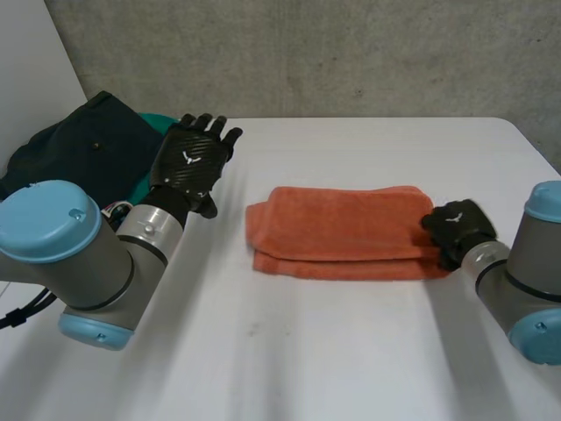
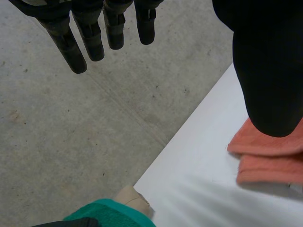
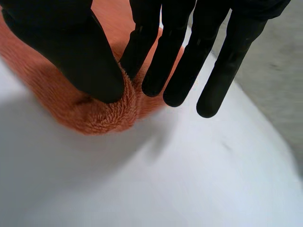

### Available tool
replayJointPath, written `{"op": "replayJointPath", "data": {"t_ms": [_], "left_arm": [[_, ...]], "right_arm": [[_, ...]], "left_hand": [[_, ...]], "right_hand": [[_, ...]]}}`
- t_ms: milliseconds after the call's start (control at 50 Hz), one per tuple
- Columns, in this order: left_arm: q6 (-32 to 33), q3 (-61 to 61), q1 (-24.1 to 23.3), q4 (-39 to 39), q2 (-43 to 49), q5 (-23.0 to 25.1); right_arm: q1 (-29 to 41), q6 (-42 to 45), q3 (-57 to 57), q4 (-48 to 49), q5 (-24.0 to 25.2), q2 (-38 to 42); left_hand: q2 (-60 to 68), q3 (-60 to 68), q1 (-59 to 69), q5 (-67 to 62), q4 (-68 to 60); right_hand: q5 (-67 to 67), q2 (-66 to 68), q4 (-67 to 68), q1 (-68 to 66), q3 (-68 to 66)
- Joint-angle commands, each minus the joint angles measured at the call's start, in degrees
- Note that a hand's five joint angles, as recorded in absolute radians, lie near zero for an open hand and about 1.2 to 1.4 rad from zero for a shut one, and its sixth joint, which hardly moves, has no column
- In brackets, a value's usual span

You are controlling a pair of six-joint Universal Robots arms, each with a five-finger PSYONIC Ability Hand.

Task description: Fold the laundry.

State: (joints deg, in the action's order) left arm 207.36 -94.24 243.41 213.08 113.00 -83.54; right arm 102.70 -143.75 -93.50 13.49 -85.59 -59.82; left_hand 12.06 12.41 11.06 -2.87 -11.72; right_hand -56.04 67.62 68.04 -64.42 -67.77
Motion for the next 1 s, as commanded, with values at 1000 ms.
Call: {"op": "replayJointPath", "data": {"t_ms": [1000], "left_arm": [[-15.76, 38.5, -14.45, -25.08, 25.59, -6.11]], "right_arm": [[7.96, -31.42, 23.53, -17.26, 8.77, 6.9]], "left_hand": [[0.84, 0.5, 1.85, -0.03, -1.19]], "right_hand": [[56.04, -57.62, -58.04, 54.42, 57.77]]}}
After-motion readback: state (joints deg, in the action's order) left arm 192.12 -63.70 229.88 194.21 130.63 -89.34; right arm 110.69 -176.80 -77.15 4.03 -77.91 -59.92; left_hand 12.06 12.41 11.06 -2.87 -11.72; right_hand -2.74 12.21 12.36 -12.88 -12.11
